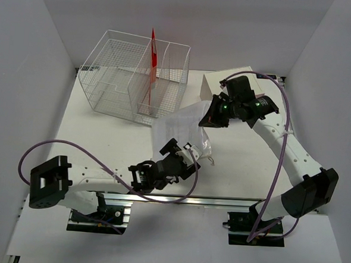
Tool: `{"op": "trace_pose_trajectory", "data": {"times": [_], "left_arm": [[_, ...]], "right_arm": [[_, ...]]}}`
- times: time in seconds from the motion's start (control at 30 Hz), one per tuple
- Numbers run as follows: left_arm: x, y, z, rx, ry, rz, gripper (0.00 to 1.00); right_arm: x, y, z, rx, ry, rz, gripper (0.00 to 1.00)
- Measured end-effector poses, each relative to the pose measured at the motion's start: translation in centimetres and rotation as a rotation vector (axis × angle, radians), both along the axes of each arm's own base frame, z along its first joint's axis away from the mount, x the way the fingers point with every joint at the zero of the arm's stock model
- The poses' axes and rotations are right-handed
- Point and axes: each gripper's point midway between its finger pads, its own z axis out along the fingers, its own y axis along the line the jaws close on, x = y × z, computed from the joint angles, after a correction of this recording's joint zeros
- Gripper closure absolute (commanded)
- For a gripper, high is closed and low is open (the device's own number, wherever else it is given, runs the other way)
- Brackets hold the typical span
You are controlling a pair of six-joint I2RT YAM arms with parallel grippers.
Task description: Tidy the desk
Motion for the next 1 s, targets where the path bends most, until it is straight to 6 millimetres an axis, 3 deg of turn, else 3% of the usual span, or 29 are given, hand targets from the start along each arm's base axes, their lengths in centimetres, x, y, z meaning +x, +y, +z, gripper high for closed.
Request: {"op": "trace_pose_trajectory", "data": {"times": [0.13, 0.2, 0.23, 0.27, 0.37, 0.47, 0.6, 0.63, 0.7, 0.8, 0.87, 1.0], "left_arm": [[0.5, -0.6, -2.1, 0.054, -0.005, 0.009, 0.02], [0.7, -0.6, -2.3, 0.059, -0.013, 0.018, 0.07], [0.8, -0.5, -2.2, 0.053, -0.018, 0.026, 0.13], [0.9, -0.5, -2.1, 0.045, -0.024, 0.037, 0.31], [1.3, -0.3, -1.4, 0.018, -0.042, 0.066, 0.63], [1.4, -0.1, -0.6, 0.000, -0.061, 0.082, 0.82], [1.2, 0.2, 0.8, -0.034, -0.069, 0.076, 1.00], [1.1, 0.3, 1.2, -0.043, -0.066, 0.067, 1.00], [0.7, 0.7, 2.0, -0.053, -0.061, 0.049, 1.00], [-0.2, 1.1, 4.3, -0.099, -0.061, -0.012, 1.00], [-0.6, 1.5, 5.7, -0.129, -0.067, -0.034, 1.00], [-1.4, 2.9, 10.4, -0.243, -0.111, -0.061, 1.00]], "right_arm": [[-0.5, 0.1, 0.1, 0.019, 0.019, 0.001, 1.00], [-0.7, 0.2, 0.3, 0.030, 0.022, 0.001, 1.00], [-0.8, 0.2, 0.2, 0.032, 0.025, 0.000, 1.00], [-1.0, 0.1, 0.2, 0.033, 0.027, -0.001, 1.00], [-1.2, 0.0, 0.6, 0.039, 0.017, -0.006, 1.00], [-1.3, -0.3, 1.1, 0.050, -0.002, -0.018, 1.00], [-1.6, -0.7, 2.1, 0.064, -0.029, -0.035, 0.75], [-1.7, -0.8, 2.5, 0.068, -0.040, -0.035, 0.61], [-1.8, -0.9, 3.2, 0.077, -0.058, -0.035, 0.48], [-1.5, -1.0, 5.4, 0.084, -0.126, -0.027, 0.11], [-1.0, -1.4, 7.1, 0.086, -0.192, -0.028, 0.11], [-0.4, -3.2, 11.4, 0.091, -0.360, -0.086, 0.11]]}}
